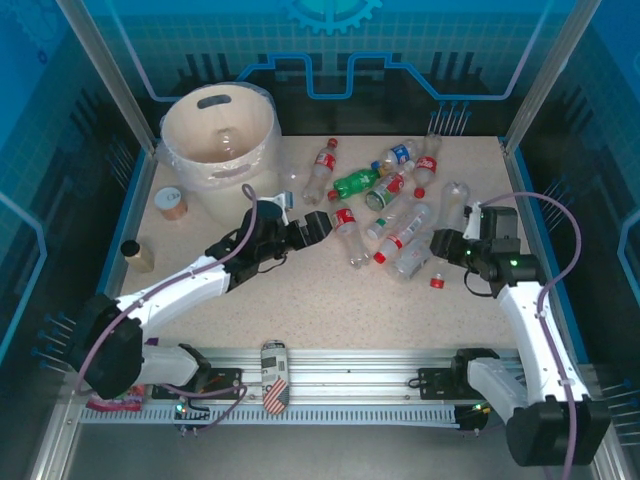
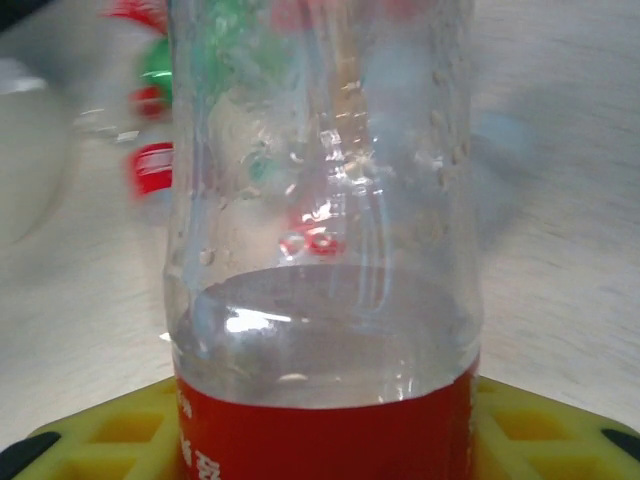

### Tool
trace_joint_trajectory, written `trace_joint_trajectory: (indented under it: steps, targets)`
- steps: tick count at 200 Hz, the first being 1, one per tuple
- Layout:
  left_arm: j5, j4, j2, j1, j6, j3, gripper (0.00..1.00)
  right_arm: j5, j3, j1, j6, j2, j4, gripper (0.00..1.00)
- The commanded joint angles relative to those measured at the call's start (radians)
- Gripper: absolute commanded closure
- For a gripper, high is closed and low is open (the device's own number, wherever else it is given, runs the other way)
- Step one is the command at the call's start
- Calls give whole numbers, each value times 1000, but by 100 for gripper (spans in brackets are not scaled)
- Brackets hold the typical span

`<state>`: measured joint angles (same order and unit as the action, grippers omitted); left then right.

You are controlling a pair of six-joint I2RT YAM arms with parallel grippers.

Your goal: Put the plastic bottles in the bin

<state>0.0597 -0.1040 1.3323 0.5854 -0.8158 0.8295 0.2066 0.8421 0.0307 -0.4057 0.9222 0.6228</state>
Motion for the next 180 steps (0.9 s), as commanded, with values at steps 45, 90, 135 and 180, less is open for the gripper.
trace_joint_trajectory:
  steps: [45, 90, 135, 180]
  targets:
    - [219, -348, 82, -13, -126, 4, 1, 243, 89, 350, 159, 222, -120, 58]
    - [229, -504, 165, -13, -187, -25, 1, 305, 109, 434, 151, 306, -213, 60]
    - [289, -613, 281, 4, -244, 12, 5, 343, 103, 455, 117, 356, -269, 60]
    - [282, -646, 306, 4, -265, -1, 39, 336, 95, 456, 108, 379, -275, 58]
